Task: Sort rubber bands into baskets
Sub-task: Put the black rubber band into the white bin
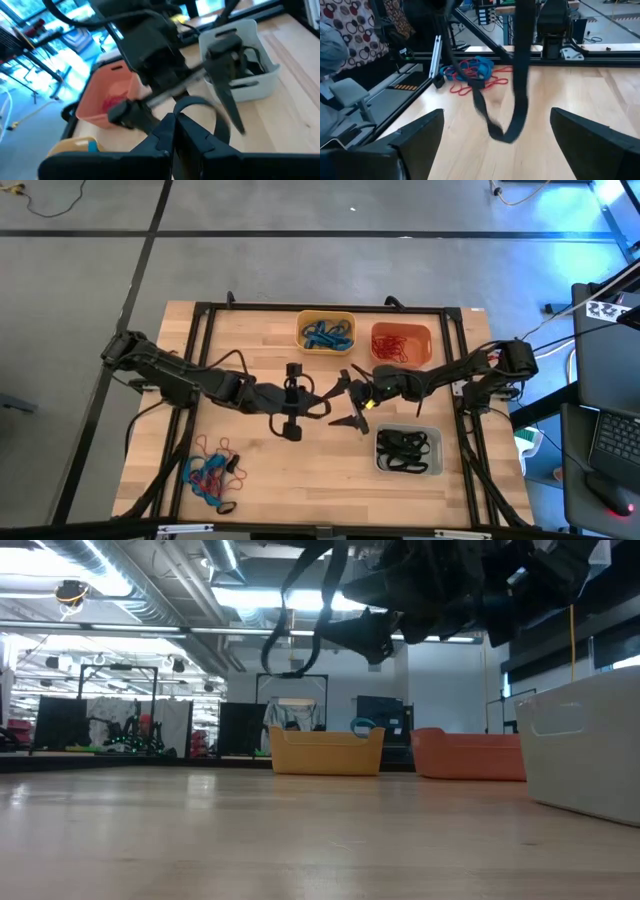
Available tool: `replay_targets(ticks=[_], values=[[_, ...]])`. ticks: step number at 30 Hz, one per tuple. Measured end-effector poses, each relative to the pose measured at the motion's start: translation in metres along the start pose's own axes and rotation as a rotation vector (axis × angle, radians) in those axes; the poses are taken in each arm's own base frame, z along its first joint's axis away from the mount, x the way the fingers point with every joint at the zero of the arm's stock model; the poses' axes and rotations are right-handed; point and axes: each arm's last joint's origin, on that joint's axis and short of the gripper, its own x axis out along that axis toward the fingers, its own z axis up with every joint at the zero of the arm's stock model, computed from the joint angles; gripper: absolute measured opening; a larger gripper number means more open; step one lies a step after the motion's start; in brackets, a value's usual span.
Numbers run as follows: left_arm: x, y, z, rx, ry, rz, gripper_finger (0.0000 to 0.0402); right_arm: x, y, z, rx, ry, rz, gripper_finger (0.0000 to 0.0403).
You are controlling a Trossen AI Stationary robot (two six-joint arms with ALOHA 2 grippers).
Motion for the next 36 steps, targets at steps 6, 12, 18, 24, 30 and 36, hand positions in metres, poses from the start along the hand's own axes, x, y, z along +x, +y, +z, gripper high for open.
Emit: replay_targets(ticks=[6, 12, 18, 24, 30, 36], values=[[0.005, 0.005, 0.004, -0.008, -0.061, -0.036, 0.0013, 0.019, 0.001, 0.005, -0.015, -0.011, 0.016, 0.0364], [0.012, 0.001, 0.003, 0.006, -0.069, -0.068, 0.0013, 0.029, -0.002, 0.01, -0.04, -0.017, 0.012, 0.0364], [0.018, -0.003, -0.001, 0.04, -0.05, -0.074, 0.0013, 0.029, 0.0, 0.011, -0.046, -0.02, 0.072, 0.0317], [0.021, -0.004, -0.003, 0.046, -0.04, -0.073, 0.0013, 0.029, 0.001, 0.011, -0.067, -0.019, 0.098, 0.0176], [0.022, -0.004, -0.003, 0.044, -0.039, -0.074, 0.0013, 0.029, 0.001, 0.009, -0.088, -0.004, 0.098, 0.0024], [0.022, -0.004, -0.003, 0.016, -0.037, -0.075, 0.0021, 0.029, 0.0, 0.009, -0.115, 0.002, 0.093, 0.0028]])
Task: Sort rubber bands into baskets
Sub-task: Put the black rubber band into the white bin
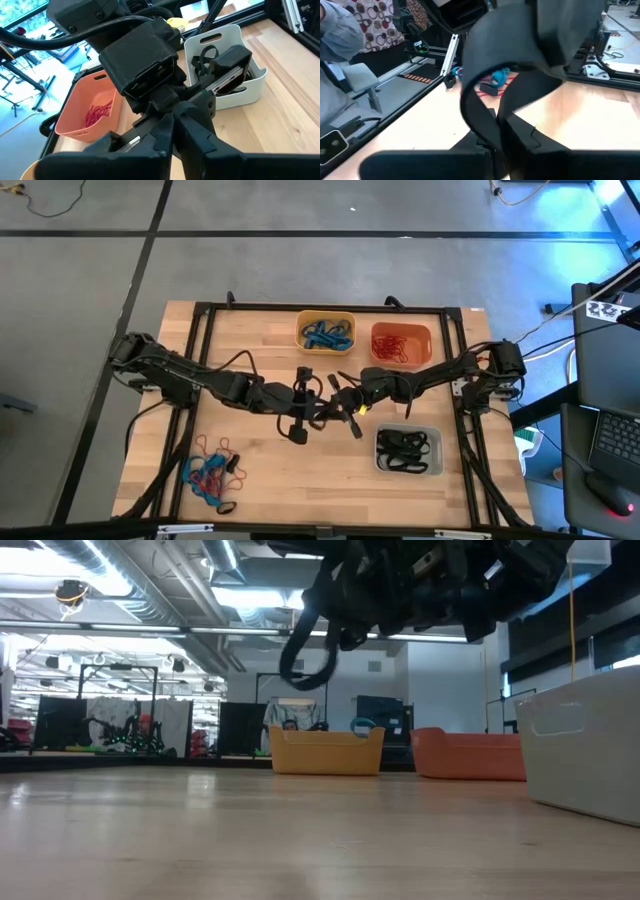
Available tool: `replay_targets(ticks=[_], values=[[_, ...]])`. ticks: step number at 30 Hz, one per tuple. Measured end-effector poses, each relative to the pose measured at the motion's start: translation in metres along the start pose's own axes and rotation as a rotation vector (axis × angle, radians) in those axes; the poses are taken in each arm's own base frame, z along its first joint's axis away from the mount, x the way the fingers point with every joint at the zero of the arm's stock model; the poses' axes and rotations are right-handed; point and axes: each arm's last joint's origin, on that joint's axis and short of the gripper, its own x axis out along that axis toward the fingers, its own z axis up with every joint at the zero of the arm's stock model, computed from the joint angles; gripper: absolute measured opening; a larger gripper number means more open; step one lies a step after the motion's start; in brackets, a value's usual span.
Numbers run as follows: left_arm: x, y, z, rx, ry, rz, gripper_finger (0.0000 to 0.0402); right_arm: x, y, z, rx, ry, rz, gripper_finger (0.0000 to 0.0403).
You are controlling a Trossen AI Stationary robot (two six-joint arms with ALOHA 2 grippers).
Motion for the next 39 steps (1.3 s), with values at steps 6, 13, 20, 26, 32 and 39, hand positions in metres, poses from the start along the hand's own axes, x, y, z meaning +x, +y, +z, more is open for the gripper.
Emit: replay_targets(ticks=[6, 13, 20, 26, 32, 39], values=[[-0.001, -0.003, 0.0, 0.006, 0.003, -0.01, 0.0097, -0.004, 0.0, 0.004, -0.026, 0.019, -0.031, 0.0005], [-0.026, -0.01, 0.003, -0.013, 0.038, -0.06, 0.0161, -0.021, 0.005, 0.018, -0.026, 0.11, -0.075, 0.0016], [-0.043, -0.021, -0.008, -0.071, 0.184, -0.111, 0.0168, -0.052, 0.028, 0.043, -0.022, 0.216, -0.073, 0.0004], [-0.049, -0.028, -0.019, -0.113, 0.305, -0.126, 0.0168, -0.081, 0.059, 0.058, -0.012, 0.328, -0.139, 0.0013], [-0.053, -0.035, -0.02, -0.126, 0.319, -0.14, 0.0168, -0.106, 0.085, 0.062, 0.137, 0.426, -0.119, 0.0014], [-0.055, -0.038, -0.021, -0.12, 0.332, -0.147, 0.0169, -0.126, 0.107, 0.047, 0.358, 0.664, -0.083, 0.0014]])
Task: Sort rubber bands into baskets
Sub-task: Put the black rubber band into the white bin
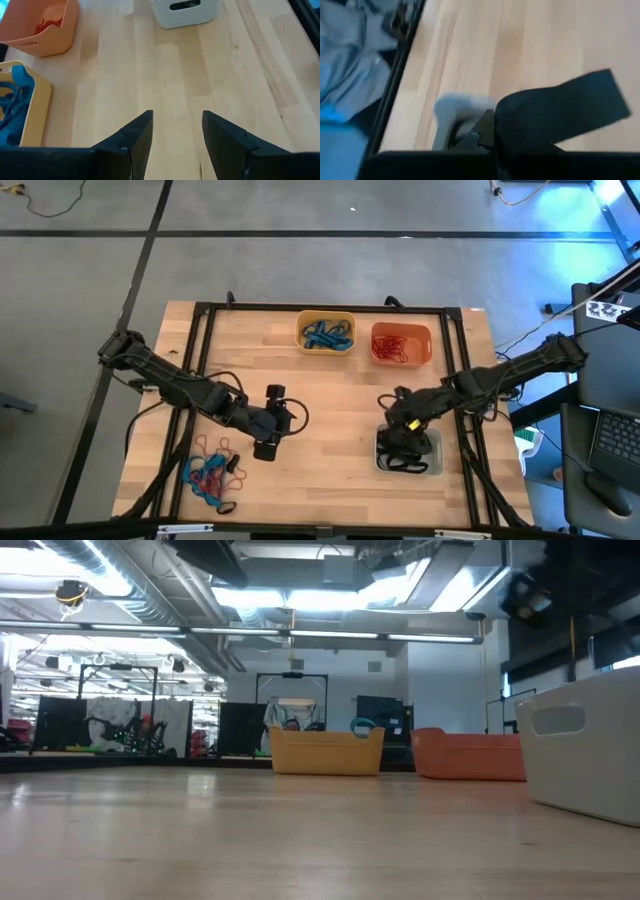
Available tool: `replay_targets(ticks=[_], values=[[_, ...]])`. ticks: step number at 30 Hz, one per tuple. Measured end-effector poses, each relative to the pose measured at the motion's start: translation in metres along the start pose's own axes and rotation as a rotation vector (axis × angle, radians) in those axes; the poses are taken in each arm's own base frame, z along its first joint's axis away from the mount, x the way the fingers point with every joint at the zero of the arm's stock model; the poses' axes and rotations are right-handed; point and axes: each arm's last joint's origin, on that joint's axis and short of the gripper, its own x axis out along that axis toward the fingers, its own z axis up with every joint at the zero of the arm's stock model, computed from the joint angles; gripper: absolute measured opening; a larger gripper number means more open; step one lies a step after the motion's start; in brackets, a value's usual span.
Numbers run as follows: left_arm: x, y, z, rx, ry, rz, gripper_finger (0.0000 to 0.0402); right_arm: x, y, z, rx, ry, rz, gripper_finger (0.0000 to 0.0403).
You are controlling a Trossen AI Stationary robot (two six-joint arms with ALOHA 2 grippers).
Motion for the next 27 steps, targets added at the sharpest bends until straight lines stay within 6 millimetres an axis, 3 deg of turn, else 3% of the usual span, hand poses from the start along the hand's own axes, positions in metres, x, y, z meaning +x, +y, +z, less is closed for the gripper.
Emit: replay_targets(ticks=[11, 17, 27], values=[[0.0, 0.001, -0.002, -0.019, 0.023, 0.004, 0.0169, 0.006, -0.004, -0.021, 0.352, 0.237, -0.082, 0.0015], [0.0, 0.001, -0.003, -0.036, 0.028, 0.006, 0.0169, 0.011, 0.006, -0.033, 0.538, 0.39, -0.083, 0.0021], [0.0, 0.001, -0.005, -0.058, 0.054, 0.011, 0.0169, 0.015, 0.015, -0.038, 0.594, 0.435, -0.093, 0.0142]])
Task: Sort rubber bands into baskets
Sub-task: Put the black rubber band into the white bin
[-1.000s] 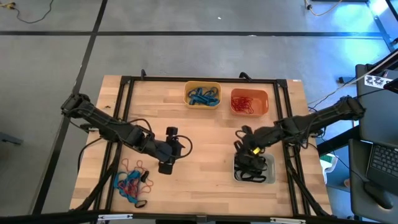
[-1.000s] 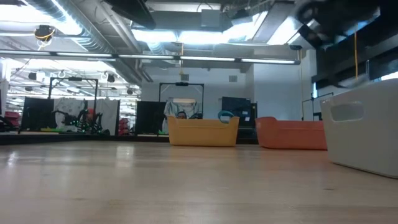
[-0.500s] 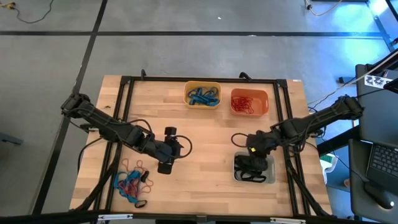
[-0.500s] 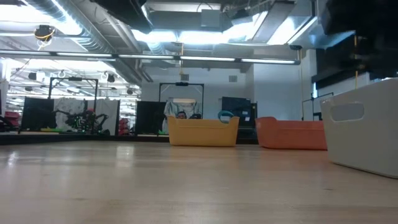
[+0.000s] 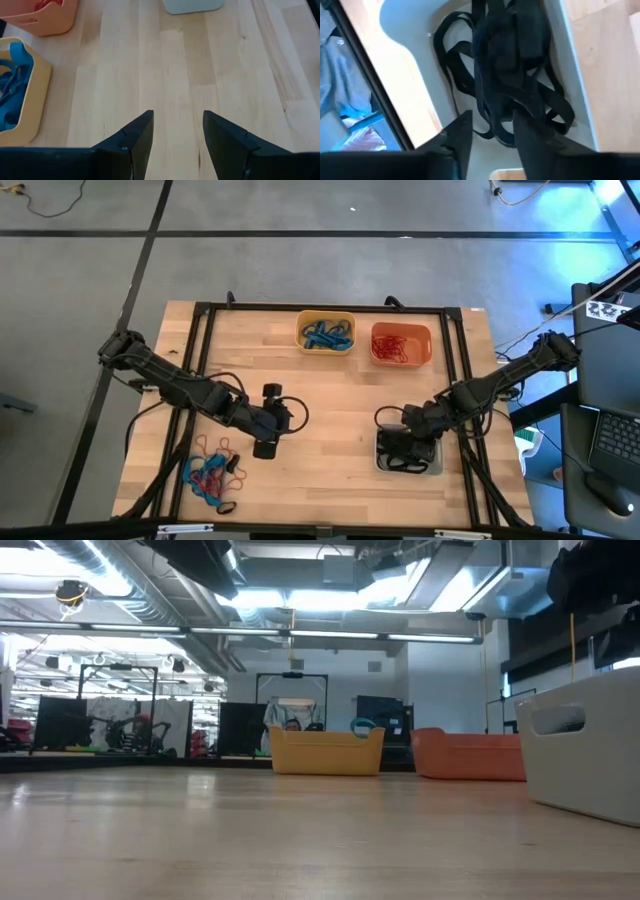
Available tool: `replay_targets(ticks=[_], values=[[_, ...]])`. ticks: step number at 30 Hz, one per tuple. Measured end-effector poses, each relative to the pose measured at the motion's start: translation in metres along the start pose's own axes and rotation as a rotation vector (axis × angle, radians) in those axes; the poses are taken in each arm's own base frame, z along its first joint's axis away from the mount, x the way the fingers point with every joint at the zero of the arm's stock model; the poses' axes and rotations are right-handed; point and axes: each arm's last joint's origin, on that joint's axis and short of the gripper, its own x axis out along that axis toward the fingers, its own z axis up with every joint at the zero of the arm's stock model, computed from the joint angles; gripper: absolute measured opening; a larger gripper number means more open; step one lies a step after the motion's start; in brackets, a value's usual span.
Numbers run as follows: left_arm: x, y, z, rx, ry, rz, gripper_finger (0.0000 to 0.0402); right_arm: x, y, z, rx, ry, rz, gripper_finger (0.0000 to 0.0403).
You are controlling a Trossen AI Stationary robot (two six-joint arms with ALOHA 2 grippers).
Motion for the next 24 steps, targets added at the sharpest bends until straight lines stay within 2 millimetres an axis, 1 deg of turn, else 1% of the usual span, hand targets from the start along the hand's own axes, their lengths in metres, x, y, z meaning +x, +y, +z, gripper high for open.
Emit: replay_targets(ticks=[3, 5, 8, 13, 15, 19, 21, 24], values=[[0.0, 0.0, 0.0, 0.0, 0.0, 0.0, 0.0169, 0.0, 0.002, 0.001, -0.032, -0.006, 0.019, 0.0168], [0.0, 0.0, 0.0, 0.0, 0.0, 0.0, 0.0169, 0.0, 0.004, 0.003, -0.063, -0.026, 0.042, 0.0176], [0.0, 0.0, 0.0, 0.0, 0.001, 0.001, 0.0169, -0.001, 0.008, 0.006, -0.131, -0.067, 0.088, 0.0177], [0.0, 0.001, -0.004, -0.022, 0.04, 0.01, 0.0169, -0.007, 0.016, 0.01, -0.209, -0.118, 0.134, 0.0164], [0.0, 0.001, -0.008, -0.055, 0.075, 0.018, 0.0169, -0.013, 0.021, 0.014, -0.261, -0.174, 0.136, 0.0159], [-0.003, 0.0, -0.018, -0.115, 0.167, 0.03, 0.0169, -0.027, 0.029, 0.022, -0.388, -0.33, 0.069, 0.0154], [-0.003, -0.002, -0.022, -0.164, 0.214, 0.0, 0.0169, -0.031, 0.033, 0.026, -0.446, -0.419, 0.032, 0.0154], [0.002, -0.005, -0.033, -0.267, 0.293, -0.07, 0.0169, -0.035, 0.036, 0.031, -0.518, -0.545, -0.028, 0.0154]])
